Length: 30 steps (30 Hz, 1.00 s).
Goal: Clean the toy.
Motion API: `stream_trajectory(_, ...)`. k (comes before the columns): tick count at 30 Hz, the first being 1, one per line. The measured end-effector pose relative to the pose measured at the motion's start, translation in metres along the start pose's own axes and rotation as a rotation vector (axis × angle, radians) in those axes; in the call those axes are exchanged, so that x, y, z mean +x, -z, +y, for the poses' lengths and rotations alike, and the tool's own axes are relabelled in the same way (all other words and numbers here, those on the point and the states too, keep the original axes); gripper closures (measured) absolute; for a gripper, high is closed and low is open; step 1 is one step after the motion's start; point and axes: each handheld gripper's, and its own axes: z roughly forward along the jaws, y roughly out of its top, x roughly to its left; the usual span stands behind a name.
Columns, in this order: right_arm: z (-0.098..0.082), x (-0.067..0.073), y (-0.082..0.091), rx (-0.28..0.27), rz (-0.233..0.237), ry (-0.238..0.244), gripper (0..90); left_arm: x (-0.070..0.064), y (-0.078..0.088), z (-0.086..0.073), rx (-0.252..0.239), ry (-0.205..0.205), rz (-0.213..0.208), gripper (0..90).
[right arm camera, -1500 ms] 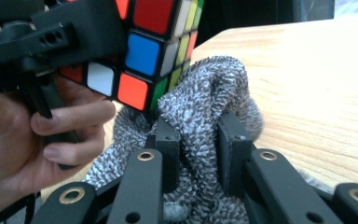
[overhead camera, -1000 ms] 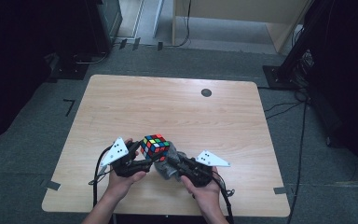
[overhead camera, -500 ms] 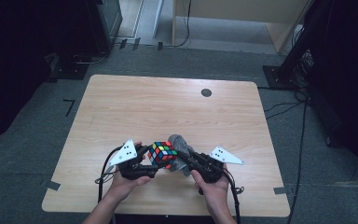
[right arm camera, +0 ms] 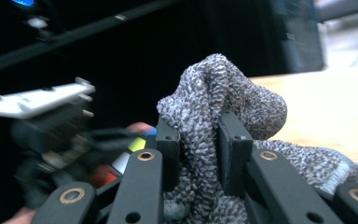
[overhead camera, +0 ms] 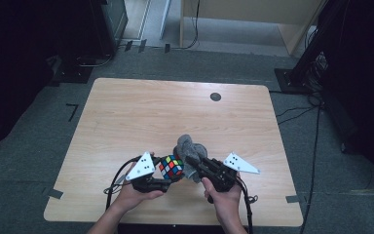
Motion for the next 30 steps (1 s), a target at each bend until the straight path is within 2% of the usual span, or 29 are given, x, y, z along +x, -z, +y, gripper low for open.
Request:
stream_trajectory(2,0.000,0.008,-0.004,0.021,0.045,0.016,74.0,-0.006,-0.004,0.000,0.016,-0.040,0.016,34.1)
stream_trajectory(4,0.000,0.013,-0.007,0.035,0.037,0.052,73.8,-0.007,-0.002,0.002,0.000,-0.036,0.016,34.1)
stream_trajectory(6,0.000,0.009,-0.004,0.026,0.033,0.029,74.1,-0.003,0.003,0.003,-0.029,-0.013,0.015,34.1)
stream_trajectory(9,-0.001,-0.007,0.000,0.055,-0.057,0.035,74.0,0.008,0.013,0.004,-0.096,0.058,0.002,34.1)
stream_trajectory(10,-0.003,-0.013,0.000,0.074,-0.085,0.018,73.6,0.012,0.017,0.005,-0.117,0.087,0.001,34.1)
stream_trajectory(11,-0.005,-0.020,0.001,0.092,-0.111,0.001,72.5,0.016,0.020,0.005,-0.138,0.118,-0.002,34.1)
stream_trajectory(14,-0.013,-0.034,0.001,0.118,-0.187,-0.003,65.8,0.029,0.027,0.003,-0.188,0.217,-0.004,34.1)
stream_trajectory(16,-0.018,-0.040,-0.002,0.125,-0.206,0.009,59.3,0.034,0.029,0.002,-0.203,0.258,0.011,34.1)
stream_trajectory(17,-0.019,-0.041,-0.004,0.127,-0.210,0.021,55.7,0.036,0.030,0.002,-0.201,0.265,0.020,34.1)
stream_trajectory(19,-0.018,-0.041,-0.004,0.116,-0.203,0.052,49.7,0.039,0.030,0.002,-0.199,0.285,0.036,34.1)
stream_trajectory(21,-0.011,-0.038,-0.002,0.100,-0.216,0.116,43.7,0.042,0.031,0.001,-0.201,0.306,0.036,34.1)
stream_trajectory(24,0.001,-0.033,0.004,0.049,-0.202,0.194,37.9,0.045,0.032,0.001,-0.195,0.320,0.032,34.1)
stream_trajectory(27,0.005,-0.028,0.006,0.022,-0.133,0.249,35.2,0.047,0.031,0.001,-0.184,0.339,0.028,34.1)
stream_trajectory(30,-0.001,-0.019,-0.002,0.047,-0.060,0.317,32.8,0.048,0.030,0.003,-0.179,0.362,0.019,34.0)
